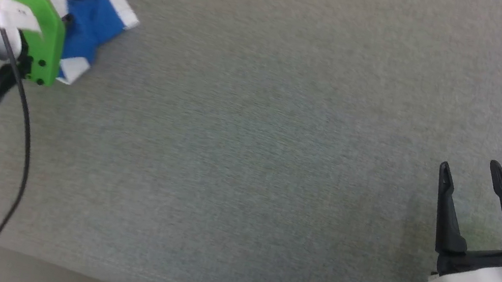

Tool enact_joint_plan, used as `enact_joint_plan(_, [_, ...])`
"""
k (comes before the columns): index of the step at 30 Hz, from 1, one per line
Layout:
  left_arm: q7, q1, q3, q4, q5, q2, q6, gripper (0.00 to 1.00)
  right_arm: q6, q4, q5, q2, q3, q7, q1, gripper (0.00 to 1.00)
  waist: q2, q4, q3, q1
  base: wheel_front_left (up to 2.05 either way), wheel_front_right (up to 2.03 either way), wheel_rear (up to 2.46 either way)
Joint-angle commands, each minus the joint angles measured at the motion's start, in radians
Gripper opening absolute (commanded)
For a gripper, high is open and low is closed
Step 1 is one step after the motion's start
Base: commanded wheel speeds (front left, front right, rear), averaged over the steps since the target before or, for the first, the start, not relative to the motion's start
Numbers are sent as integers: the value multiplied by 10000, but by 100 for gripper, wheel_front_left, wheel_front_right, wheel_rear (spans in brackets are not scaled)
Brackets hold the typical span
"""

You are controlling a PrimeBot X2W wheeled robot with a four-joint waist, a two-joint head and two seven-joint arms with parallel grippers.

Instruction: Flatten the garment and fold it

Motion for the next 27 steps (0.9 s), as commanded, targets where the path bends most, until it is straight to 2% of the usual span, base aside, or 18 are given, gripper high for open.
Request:
enact_joint_plan(1, [313,-237,-41,185,-196,195,-57,100,-15,34,-173,20,-20,-112,-199,100,0,-689,788,-2,0,0,0])
enact_joint_plan(7, [1446,-317,-156,721,-492,631,-58,100,-15,175,-196,120,-257,-302,-257,100,0,-754,1008,-2,0,0,0])
enact_joint_plan(8, [1512,-282,-122,771,-573,646,-58,14,-15,196,-193,127,-277,-331,-238,100,0,-750,1012,-2,0,0,0])
enact_joint_plan(9, [1518,-222,-67,821,-652,667,-53,0,-15,221,-197,128,-295,-355,-199,100,0,-746,1014,-2,0,0,0])
enact_joint_plan(15, [989,65,17,799,-769,883,-55,0,-15,413,-173,63,-521,-424,25,100,0,-682,728,-2,0,0,0])
enact_joint_plan(20, [-183,-270,319,506,-876,719,155,0,-15,590,-208,8,-510,-397,56,100,0,-564,9,-2,0,0,0])
enact_joint_plan(27, [-2100,-939,461,-262,-551,753,227,0,-15,997,-126,173,-331,-291,18,100,0,-580,-1444,-2,0,0,0])
